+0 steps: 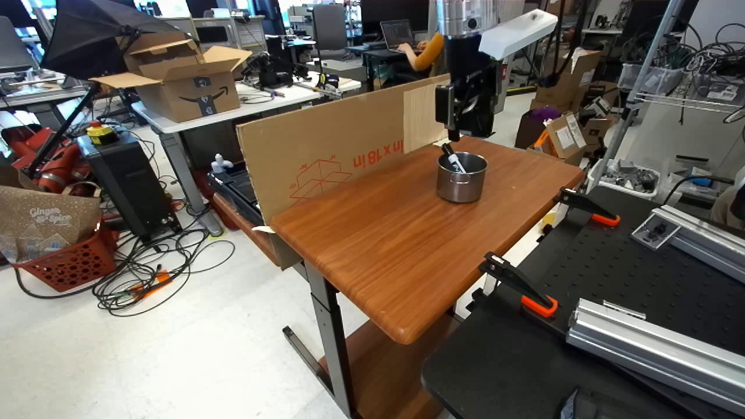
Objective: Move marker from the silver bowl to the table
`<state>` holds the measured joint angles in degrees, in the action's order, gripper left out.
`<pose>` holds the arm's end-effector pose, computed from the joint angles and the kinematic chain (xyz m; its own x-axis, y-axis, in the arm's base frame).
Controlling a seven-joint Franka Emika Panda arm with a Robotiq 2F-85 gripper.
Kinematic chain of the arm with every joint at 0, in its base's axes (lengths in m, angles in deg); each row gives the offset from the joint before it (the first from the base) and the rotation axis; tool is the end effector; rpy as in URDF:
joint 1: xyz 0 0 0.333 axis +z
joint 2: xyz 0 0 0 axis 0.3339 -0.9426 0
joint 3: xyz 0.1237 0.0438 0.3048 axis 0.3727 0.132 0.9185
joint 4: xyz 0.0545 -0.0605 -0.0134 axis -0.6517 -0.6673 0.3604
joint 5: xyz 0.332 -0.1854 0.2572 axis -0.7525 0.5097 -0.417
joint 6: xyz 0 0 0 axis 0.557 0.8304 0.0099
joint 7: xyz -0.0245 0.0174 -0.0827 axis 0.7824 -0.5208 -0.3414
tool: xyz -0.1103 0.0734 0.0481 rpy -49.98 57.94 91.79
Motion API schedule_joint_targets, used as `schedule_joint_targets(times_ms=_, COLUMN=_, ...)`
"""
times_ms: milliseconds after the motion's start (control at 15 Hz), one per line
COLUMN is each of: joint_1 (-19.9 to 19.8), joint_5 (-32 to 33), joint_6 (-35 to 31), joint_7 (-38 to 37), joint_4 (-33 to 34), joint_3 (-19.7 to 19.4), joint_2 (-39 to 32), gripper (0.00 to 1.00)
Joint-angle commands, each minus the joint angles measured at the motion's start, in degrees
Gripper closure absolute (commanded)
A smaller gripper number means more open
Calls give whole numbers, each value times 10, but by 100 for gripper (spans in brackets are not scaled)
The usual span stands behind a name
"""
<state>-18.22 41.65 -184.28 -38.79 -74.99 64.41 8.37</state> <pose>0.5810 -0.0080 0.1741 0.9992 -0.0017 -0.0393 0.0062 -0.9793 0.2021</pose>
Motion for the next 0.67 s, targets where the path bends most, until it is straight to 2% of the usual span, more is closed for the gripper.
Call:
schedule_joint_targets(times_ms=0, joint_1=20, joint_5=15, joint_6=-19, joint_7=-26, joint_4=26, joint_3=-14, joint_2=-34, gripper=0)
schedule_joint_targets(times_ms=600, joint_1=38, joint_5=-5, joint_6=-48, joint_7=-49, joint_4=65, joint_3=-21, joint_2=-86, gripper=0)
